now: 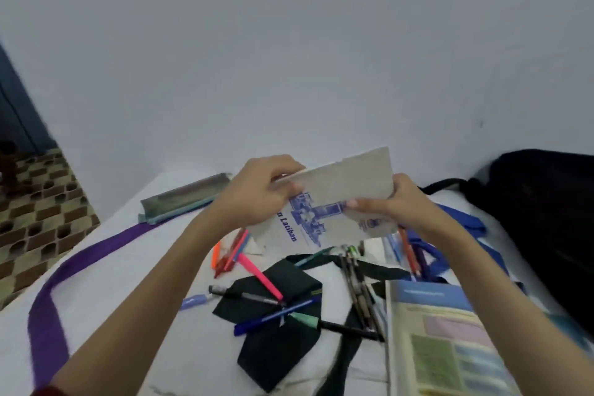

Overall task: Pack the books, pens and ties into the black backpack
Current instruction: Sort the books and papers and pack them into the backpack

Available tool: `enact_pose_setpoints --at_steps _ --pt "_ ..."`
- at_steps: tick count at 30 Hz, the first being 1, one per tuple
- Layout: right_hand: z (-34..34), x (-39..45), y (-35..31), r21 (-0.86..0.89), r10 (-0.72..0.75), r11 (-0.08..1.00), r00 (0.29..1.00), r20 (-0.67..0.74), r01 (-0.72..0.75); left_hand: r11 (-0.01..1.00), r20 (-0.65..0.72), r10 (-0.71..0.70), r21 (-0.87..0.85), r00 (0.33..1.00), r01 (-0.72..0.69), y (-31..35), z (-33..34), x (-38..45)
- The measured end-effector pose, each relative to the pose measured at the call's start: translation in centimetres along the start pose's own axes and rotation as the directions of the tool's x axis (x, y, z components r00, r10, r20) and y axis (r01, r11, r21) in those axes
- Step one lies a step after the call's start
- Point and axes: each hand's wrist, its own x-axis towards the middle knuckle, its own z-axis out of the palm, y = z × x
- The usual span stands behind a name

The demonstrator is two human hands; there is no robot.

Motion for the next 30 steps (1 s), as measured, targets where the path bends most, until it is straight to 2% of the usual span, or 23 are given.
enact_pose_setpoints --at_steps 4,8,11,12,14,16,17,18,19,20,22,24,27,29,30 --pt "-7.7 -5.0 1.9 0.056 0.095 0.994 0.995 -0.020 -0.093 0.973 0.136 0.224 -0.090 0.965 -0.213 4.9 5.6 4.3" --pt "-15.1 -10.8 3.8 0.131 0.165 0.981 0.971 -0.175 -0.144 0.924 0.207 0.382 -0.084 0.901 -0.373 10.6 12.7 8.3" --pt "-21.6 -15.1 5.5 0.138 0.208 0.975 0.935 -0.288 -0.175 0.902 0.182 0.431 -0.089 0.884 -0.422 15.7 18.9 11.0" --pt "-22.9 -15.7 6.3 0.145 0.212 0.974 0.927 -0.310 -0.174 0.894 0.132 0.447 -0.065 0.885 -0.443 16.5 20.3 11.4" --pt "-27.0 -18.0 7.7 0.195 0.235 0.966 0.889 -0.392 -0.169 0.860 -0.053 0.510 -0.001 0.859 -0.511 19.2 24.1 12.2" --pt "-30.5 -19.5 9.3 0.294 0.256 0.948 0.836 -0.486 -0.119 0.798 -0.181 0.600 0.062 0.779 -0.600 20.9 27.4 11.8" --pt "-32.4 -20.5 10.3 0.338 0.262 0.937 0.815 -0.517 -0.086 0.754 -0.177 0.655 0.092 0.734 -0.651 21.6 29.6 11.5" --pt "-33.9 -21.0 11.1 0.370 0.258 0.928 0.803 -0.537 -0.051 0.702 -0.114 0.712 0.131 0.693 -0.700 21.8 31.4 11.1" --pt "-35.7 -21.6 12.1 0.396 0.261 0.918 0.790 -0.555 -0.025 0.667 0.009 0.738 0.149 0.675 -0.730 22.1 33.6 10.6" --pt "-37.0 -22.1 12.9 0.411 0.263 0.912 0.773 -0.578 -0.003 0.666 0.153 0.715 0.152 0.683 -0.731 22.3 35.4 9.9" --pt "-39.3 -22.7 14.4 0.460 0.281 0.887 0.749 -0.600 0.036 0.726 0.367 0.573 0.187 0.733 -0.661 21.7 38.1 9.1" --pt "-40.8 -23.1 15.4 0.500 0.291 0.865 0.755 -0.588 0.056 0.776 0.458 0.460 0.210 0.761 -0.595 21.1 39.6 8.8" --pt "-42.4 -23.2 16.3 0.534 0.288 0.844 0.792 -0.539 0.057 0.876 0.439 0.377 0.117 0.816 -0.468 20.6 40.5 8.9" --pt "-42.8 -23.0 16.9 0.558 0.287 0.829 0.828 -0.482 0.038 0.961 0.349 0.259 -0.003 0.900 -0.276 20.1 40.6 9.5" --pt "-42.8 -23.0 17.0 0.579 0.283 0.815 0.851 -0.442 0.029 0.990 0.295 0.140 -0.056 0.945 -0.130 19.8 40.6 10.0"
